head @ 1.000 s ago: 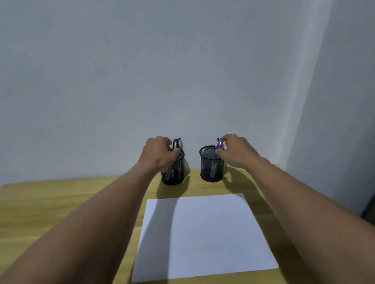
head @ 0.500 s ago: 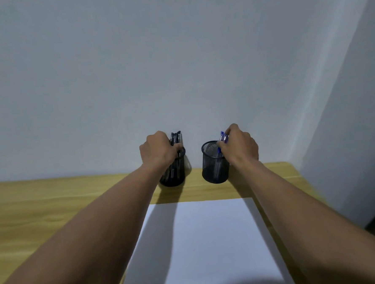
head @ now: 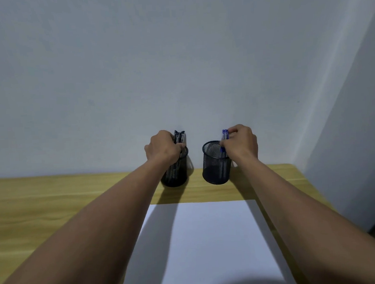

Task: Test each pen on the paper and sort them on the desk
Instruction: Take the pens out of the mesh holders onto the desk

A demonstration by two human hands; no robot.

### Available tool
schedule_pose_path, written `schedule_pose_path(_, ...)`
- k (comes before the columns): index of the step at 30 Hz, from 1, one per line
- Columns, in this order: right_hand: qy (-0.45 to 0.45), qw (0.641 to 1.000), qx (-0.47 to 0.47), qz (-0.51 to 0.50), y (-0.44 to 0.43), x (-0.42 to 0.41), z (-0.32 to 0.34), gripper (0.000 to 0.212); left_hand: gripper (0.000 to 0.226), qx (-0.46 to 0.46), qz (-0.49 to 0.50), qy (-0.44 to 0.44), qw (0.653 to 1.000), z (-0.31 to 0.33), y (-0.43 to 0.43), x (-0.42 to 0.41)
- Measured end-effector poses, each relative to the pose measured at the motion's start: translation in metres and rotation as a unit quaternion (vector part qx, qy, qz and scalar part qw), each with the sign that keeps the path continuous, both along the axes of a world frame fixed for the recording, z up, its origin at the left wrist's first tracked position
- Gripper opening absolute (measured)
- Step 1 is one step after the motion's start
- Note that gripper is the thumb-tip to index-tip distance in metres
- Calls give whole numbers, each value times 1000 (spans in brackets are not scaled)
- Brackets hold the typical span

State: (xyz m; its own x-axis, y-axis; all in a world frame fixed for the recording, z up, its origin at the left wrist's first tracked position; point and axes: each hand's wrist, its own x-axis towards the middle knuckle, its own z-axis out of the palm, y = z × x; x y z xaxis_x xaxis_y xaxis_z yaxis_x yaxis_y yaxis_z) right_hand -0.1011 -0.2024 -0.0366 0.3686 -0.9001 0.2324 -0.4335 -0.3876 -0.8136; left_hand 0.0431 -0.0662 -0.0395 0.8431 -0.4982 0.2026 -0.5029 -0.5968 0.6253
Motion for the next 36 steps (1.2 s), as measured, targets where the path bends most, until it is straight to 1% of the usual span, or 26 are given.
schedule_pose_path(8,-24,999,-22,22,0,-1,6,15,24,-15,-40,3,999,2,5,7)
schedule_pose_path(15,-34,998,-14,56,5,2,9,20,24,-27,-75,-1,997,6,11,7)
schedule_pose_path(23,-57,994,-17,89,14,0,13,18,32,-96,-84,-3,992,14,18,8)
schedule_pose_path(29,-103,988,11,118,21,-8,28,22,20,-157,-113,-9,981,41,23,-7)
schedule_pose_path(33,-138,981,4,134,28,-18,51,24,24,-204,-152,-25,967,73,28,-23)
schedule_pose_path(36,-151,977,-27,145,35,-30,72,27,23,-178,-183,-83,963,98,34,-34)
